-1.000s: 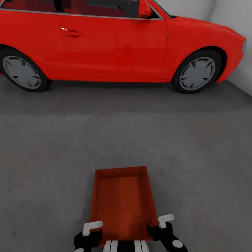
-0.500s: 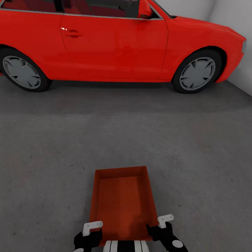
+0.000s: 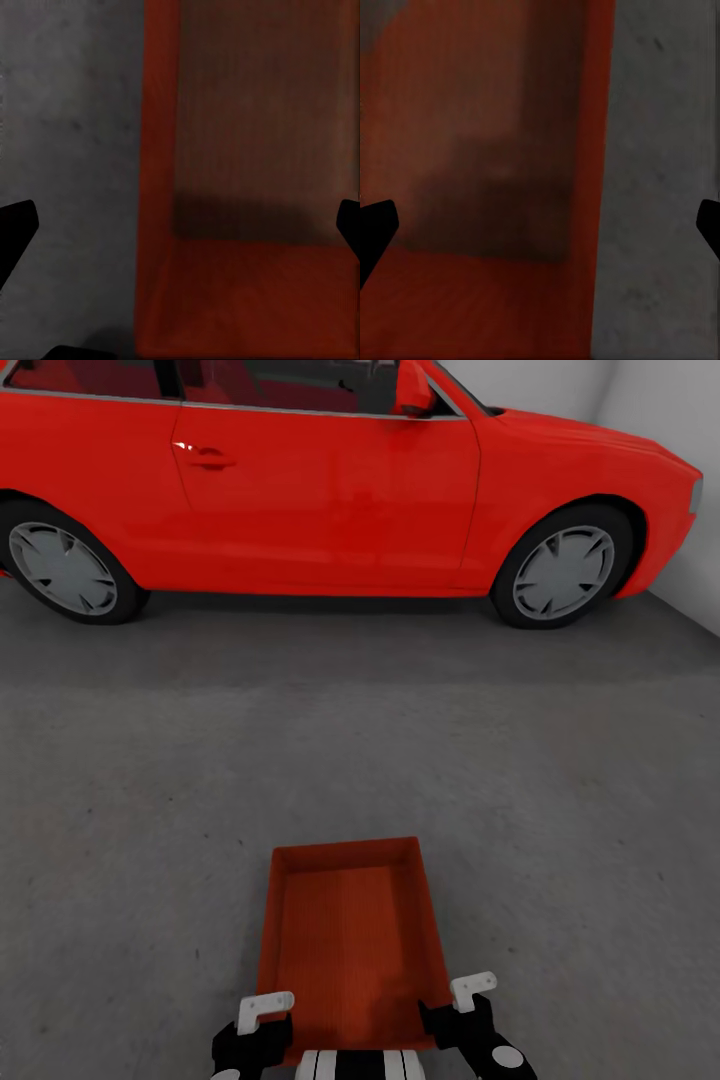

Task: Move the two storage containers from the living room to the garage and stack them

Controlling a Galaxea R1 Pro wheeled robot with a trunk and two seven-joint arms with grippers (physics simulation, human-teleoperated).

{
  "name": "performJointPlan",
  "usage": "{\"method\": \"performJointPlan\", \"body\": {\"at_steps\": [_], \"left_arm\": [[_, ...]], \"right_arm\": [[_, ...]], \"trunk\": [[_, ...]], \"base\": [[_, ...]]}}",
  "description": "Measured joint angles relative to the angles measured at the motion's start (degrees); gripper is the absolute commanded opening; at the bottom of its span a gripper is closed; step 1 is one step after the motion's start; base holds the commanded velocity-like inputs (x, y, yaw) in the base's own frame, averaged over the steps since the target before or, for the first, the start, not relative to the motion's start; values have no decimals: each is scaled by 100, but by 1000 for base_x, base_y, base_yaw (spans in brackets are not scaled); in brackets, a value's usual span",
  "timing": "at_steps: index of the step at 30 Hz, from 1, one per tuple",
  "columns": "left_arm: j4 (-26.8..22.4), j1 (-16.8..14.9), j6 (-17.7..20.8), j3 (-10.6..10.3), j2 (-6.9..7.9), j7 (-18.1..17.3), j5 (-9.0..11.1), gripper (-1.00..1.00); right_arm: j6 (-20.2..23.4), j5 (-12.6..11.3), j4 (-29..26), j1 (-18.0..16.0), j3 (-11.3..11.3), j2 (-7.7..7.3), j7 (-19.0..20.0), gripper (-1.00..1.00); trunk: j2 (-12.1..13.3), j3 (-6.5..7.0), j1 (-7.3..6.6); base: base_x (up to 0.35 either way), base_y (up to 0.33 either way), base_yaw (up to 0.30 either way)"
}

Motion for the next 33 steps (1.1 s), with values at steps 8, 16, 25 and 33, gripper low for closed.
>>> {"method": "performJointPlan", "body": {"at_steps": [8,16,25,33], "left_arm": [[-3,0,1,-12,0,14,-2,100],[-3,0,5,-13,0,17,-2,100],[-3,0,9,-13,0,19,-2,100],[-3,1,9,-13,0,26,-2,100]], "right_arm": [[0,1,0,0,0,0,-2,100],[0,0,1,0,0,0,4,100],[3,0,3,0,0,0,7,100],[7,0,3,0,0,-1,15,100]], "trunk": [[321,144,-176],[642,287,-351],[1003,449,-549],[1324,592,-725]], "base": [[0,0,0],[0,0,0],[0,0,0],[0,0,0]]}}
